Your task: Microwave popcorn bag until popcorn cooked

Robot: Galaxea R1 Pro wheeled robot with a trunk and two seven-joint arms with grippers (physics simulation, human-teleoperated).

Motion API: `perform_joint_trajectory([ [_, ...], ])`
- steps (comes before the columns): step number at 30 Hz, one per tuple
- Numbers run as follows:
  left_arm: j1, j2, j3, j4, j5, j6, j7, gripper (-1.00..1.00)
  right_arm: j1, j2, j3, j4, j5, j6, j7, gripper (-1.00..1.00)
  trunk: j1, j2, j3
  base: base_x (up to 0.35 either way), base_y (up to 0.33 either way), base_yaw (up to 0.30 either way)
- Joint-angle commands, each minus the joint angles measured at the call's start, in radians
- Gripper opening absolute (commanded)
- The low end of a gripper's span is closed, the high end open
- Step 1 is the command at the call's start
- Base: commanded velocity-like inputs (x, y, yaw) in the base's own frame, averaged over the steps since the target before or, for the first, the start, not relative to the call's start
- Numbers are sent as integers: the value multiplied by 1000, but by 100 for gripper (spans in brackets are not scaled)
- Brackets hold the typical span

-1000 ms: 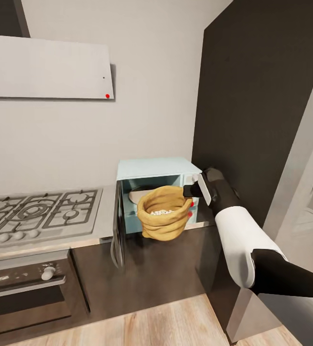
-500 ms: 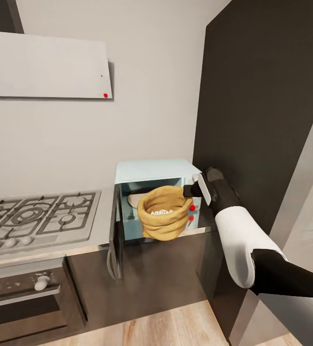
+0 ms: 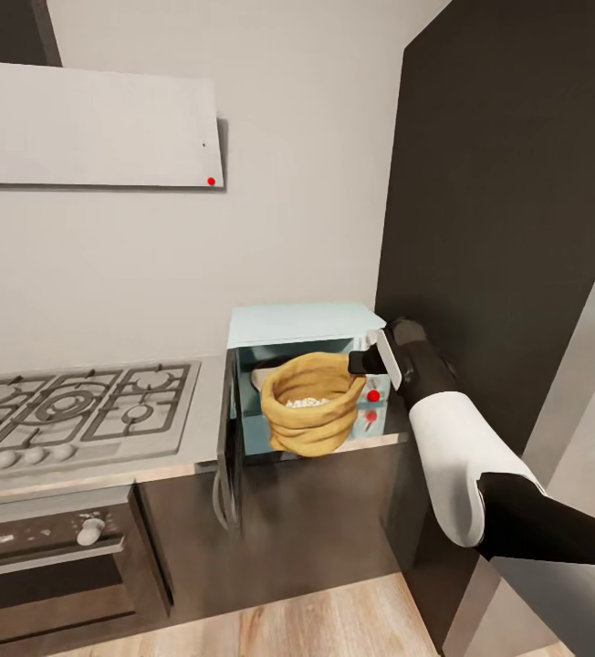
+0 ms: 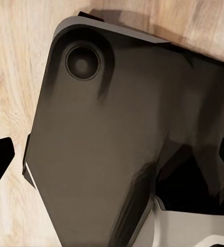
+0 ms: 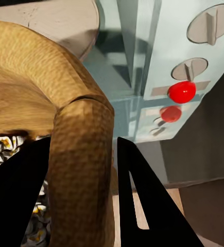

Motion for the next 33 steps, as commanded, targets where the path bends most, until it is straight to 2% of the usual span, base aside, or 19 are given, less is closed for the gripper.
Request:
perform_joint_trajectory([
  [1,1,0,0,-1,5,-2,0,100,-1,1,-14,-2,5,3,4,-100,0,-1,-1,0,0,1],
  [4,1,0,0,-1,5,-2,0,100,-1,1,-86,-2,7,3,-2,-100,0,-1,-1,0,0,0],
  [7,1,0,0,-1,5,-2,0,100,-1,1,-110,-2,8,3,-41,-100,0,-1,-1,0,0,0],
  [16,0,0,2,-1,5,-2,0,100,1,1,-120,-2,4,3,-202,-100,0,-1,-1,0,0,0],
  [25,0,0,2,-1,5,-2,0,100,-3,1,-128,12,1,3,-237,-100,0,-1,-1,0,0,0],
  [26,0,0,2,-1,5,-2,0,100,-4,1,-136,10,-4,3,-237,-100,0,-1,-1,0,0,0],
  [29,0,0,2,-1,5,-2,0,100,-4,1,-161,3,-59,3,-239,-100,0,-1,-1,0,0,0],
  [33,0,0,2,-1,5,-2,0,100,-4,1,-164,2,-76,3,-240,-100,0,-1,-1,0,0,0],
])
